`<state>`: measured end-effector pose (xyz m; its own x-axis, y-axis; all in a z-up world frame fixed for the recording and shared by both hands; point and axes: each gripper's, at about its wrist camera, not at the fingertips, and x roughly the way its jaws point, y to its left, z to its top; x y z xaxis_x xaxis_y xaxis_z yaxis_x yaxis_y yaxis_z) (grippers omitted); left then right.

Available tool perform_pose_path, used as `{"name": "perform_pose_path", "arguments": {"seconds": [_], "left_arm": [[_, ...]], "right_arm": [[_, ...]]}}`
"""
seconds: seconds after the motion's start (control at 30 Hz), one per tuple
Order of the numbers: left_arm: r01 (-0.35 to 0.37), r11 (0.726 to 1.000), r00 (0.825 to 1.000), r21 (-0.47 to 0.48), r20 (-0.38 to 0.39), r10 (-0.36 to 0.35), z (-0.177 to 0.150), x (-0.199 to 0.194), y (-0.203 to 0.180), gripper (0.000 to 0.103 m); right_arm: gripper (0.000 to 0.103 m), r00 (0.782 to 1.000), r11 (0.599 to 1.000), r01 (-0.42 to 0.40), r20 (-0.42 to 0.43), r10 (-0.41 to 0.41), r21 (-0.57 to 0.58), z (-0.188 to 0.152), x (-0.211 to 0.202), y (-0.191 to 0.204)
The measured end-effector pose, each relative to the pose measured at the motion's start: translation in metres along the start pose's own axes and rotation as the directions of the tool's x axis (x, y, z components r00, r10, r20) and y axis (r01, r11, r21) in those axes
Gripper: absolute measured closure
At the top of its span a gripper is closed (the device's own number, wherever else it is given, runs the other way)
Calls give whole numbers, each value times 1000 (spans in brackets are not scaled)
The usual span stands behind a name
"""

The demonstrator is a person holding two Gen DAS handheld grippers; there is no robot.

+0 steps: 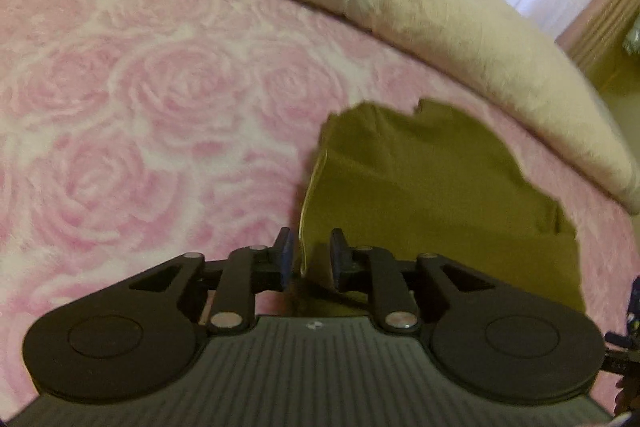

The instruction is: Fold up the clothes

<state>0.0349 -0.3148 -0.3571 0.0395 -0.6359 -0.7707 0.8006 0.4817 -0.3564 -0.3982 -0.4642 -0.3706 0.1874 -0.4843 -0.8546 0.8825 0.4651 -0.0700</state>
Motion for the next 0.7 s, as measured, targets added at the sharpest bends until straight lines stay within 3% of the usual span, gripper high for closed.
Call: {"name": "perform_pose_path", "arguments": {"seconds": [0.03,0.1,0.13,0.2,0.27,0.3,0.4,0.47,0.6,0.7], "left_arm": [[5,1000,1000,-5,4,-5,3,1,0,75],[12,1000,1000,-9,9,-12,9,6,-1,73],[16,1000,1000,-11,11,-16,12,8,-1,74],[27,1000,999,10,17,-27,17,12,-6,79],[40,996,998,85,35,-43,20,14,-20,103],[41,990,997,132,53,-48,20,13,-28,103],[63,970,993,236,79,-84,20,11,-46,103],[75,964,995,254,41,-88,19,22,-47,103],[23,973,999,228,-43,-14,16,62,-33,102],[16,988,1000,153,-28,-12,21,71,-23,102]], "right_arm": [[3,1000,1000,-13,11,13,23,3,-5,-5],[3,998,994,-55,43,51,98,10,-12,-15],[8,995,986,-86,61,78,145,15,-12,-21],[40,989,965,-145,71,133,220,28,-3,-27],[56,981,942,-190,82,174,277,41,8,-30],[66,977,932,-211,94,191,295,48,14,-31],[66,964,918,-262,132,233,297,66,23,-25],[66,956,918,-286,139,257,273,75,29,-17],[66,954,922,-298,105,281,247,81,49,-3],[66,968,931,-252,66,244,265,81,69,-4]]}}
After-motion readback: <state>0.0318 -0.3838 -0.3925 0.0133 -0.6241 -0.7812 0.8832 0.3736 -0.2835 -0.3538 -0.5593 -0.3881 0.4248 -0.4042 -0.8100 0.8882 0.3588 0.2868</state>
